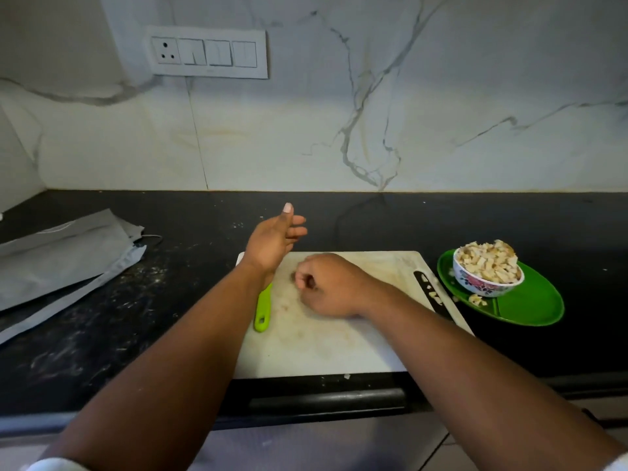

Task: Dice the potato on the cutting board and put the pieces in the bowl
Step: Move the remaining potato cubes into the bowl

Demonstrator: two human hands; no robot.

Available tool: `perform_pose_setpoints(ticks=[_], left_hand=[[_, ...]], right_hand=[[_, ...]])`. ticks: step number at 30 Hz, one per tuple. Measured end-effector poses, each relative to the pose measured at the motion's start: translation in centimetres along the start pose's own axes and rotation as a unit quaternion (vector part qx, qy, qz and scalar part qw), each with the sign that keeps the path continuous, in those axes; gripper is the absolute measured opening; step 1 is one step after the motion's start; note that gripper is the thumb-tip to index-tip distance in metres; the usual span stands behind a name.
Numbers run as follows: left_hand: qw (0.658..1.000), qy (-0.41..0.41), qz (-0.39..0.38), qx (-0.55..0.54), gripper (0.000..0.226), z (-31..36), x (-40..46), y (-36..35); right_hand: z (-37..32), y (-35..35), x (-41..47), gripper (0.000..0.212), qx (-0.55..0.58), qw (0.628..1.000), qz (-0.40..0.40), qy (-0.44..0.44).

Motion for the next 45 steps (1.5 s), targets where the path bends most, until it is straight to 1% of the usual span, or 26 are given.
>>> perform_pose_setpoints(ticks=[2, 4, 5, 7, 8, 9, 10, 11, 12, 13, 14, 17, 19, 20, 22, 24, 26, 28, 30, 32, 34, 37, 38, 40, 41, 45], left_hand=[[1.000, -0.012, -0.013, 0.012, 0.045, 0.1, 0.1, -0.5], [0.998, -0.024, -0.030, 0.040, 0.046, 0.1, 0.3, -1.1], [0.998, -0.026, -0.039, 0.053, 0.048, 0.0, 0.4, -1.5], [0.995, -0.033, -0.051, 0.078, 0.053, -0.1, 0.3, -2.0], [0.994, -0.036, -0.057, 0.088, 0.053, -0.1, 0.4, -2.3], [0.993, -0.039, -0.062, 0.095, 0.051, -0.1, 0.3, -2.5], [0.992, -0.042, -0.066, 0.101, 0.047, -0.2, 0.4, -2.7], [0.991, -0.044, -0.068, 0.106, 0.043, -0.2, 0.3, -2.8], [0.990, -0.045, -0.069, 0.111, 0.040, -0.2, 0.3, -2.9], [0.990, -0.045, -0.070, 0.117, 0.039, -0.2, 0.3, -3.0], [0.989, -0.045, -0.071, 0.122, 0.039, -0.1, 0.3, -3.1], [0.988, -0.049, -0.072, 0.131, 0.046, 0.1, 0.1, -3.3], [0.987, -0.048, -0.078, 0.132, 0.050, 0.1, -0.2, -3.5], [0.987, -0.048, -0.081, 0.130, 0.051, 0.0, -0.2, -3.5], [0.987, -0.048, -0.082, 0.126, 0.050, 0.1, -0.4, -3.4], [0.987, -0.050, -0.086, 0.128, 0.050, 0.3, -0.4, -3.5], [0.985, -0.053, -0.093, 0.135, 0.056, 0.4, -0.5, -3.6], [0.981, -0.056, -0.103, 0.151, 0.063, 0.5, -0.7, -3.9], [0.979, -0.057, -0.107, 0.167, 0.060, 0.5, -0.9, -4.1], [0.979, -0.053, -0.104, 0.165, 0.046, 0.6, -1.0, -4.1], [0.980, -0.051, -0.104, 0.162, 0.038, 0.6, -1.0, -4.0], [0.979, -0.055, -0.106, 0.165, 0.032, 0.4, -0.9, -4.0], [0.979, -0.054, -0.106, 0.163, 0.031, 0.4, -0.8, -4.0], [0.979, -0.054, -0.112, 0.160, 0.028, 0.4, -0.9, -4.2], [0.979, -0.055, -0.113, 0.160, 0.027, 0.4, -1.0, -4.3], [0.977, -0.059, -0.116, 0.166, 0.027, 0.7, -1.4, -4.2]], right_hand=[[0.8, 0.7, -2.2, 0.005, -0.027, 0.999, -0.035, 0.018], [2.4, 2.3, -4.4, 0.004, -0.019, 0.999, -0.038, 0.002], [3.2, 3.4, -5.5, 0.007, 0.015, 0.999, -0.024, -0.016], [4.6, 5.8, -7.5, 0.002, 0.085, 0.994, 0.042, -0.063], [5.5, 6.7, -8.3, 0.010, 0.091, 0.988, 0.078, -0.094], [6.3, 7.2, -9.1, 0.025, 0.073, 0.984, 0.093, -0.130], [6.9, 6.9, -9.7, 0.043, 0.049, 0.981, 0.081, -0.172], [7.3, 6.3, -10.1, 0.061, 0.024, 0.977, 0.052, -0.206], [7.4, 5.4, -10.3, 0.072, 0.012, 0.974, 0.026, -0.227], [7.4, 4.7, -10.2, 0.076, 0.014, 0.971, 0.018, -0.238], [7.3, 4.3, -9.8, 0.072, 0.023, 0.969, 0.031, -0.245], [6.5, 3.8, -8.4, 0.048, 0.025, 0.963, 0.084, -0.254], [6.2, 3.3, -7.7, 0.045, 0.031, 0.962, 0.086, -0.256], [6.2, 3.3, -7.6, 0.050, 0.043, 0.961, 0.083, -0.260], [6.3, 3.9, -7.9, 0.070, 0.062, 0.955, 0.088, -0.275], [6.4, 5.0, -8.2, 0.090, 0.027, 0.948, 0.101, -0.300], [6.1, 5.0, -8.0, 0.096, 0.005, 0.945, 0.083, -0.315], [5.2, 4.1, -7.1, 0.092, 0.013, 0.950, 0.071, -0.304], [4.4, 3.4, -6.2, 0.080, 0.008, 0.959, 0.063, -0.277], [3.7, 3.0, -5.5, 0.054, 0.005, 0.969, 0.060, -0.241], [3.1, 2.7, -5.2, 0.030, 0.006, 0.977, 0.059, -0.205], [2.3, 2.5, -5.1, 0.006, -0.007, 0.983, 0.069, -0.169], [2.3, 2.5, -5.1, 0.006, -0.009, 0.983, 0.069, -0.169], [2.5, 2.4, -5.1, 0.016, -0.005, 0.982, 0.068, -0.176], [2.6, 2.5, -5.1, 0.017, -0.004, 0.981, 0.067, -0.182], [2.2, 2.8, -4.9, 0.010, -0.018, 0.979, 0.064, -0.192]])
Point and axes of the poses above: each hand's wrist, its own x-axis towards the middle knuckle, its own y-axis out of the back of the hand, z = x × y, the point moved 9 cm from there along x, towards the middle knuckle, and after that the axes turned 2 degrees about y, right-handed, at the moved point
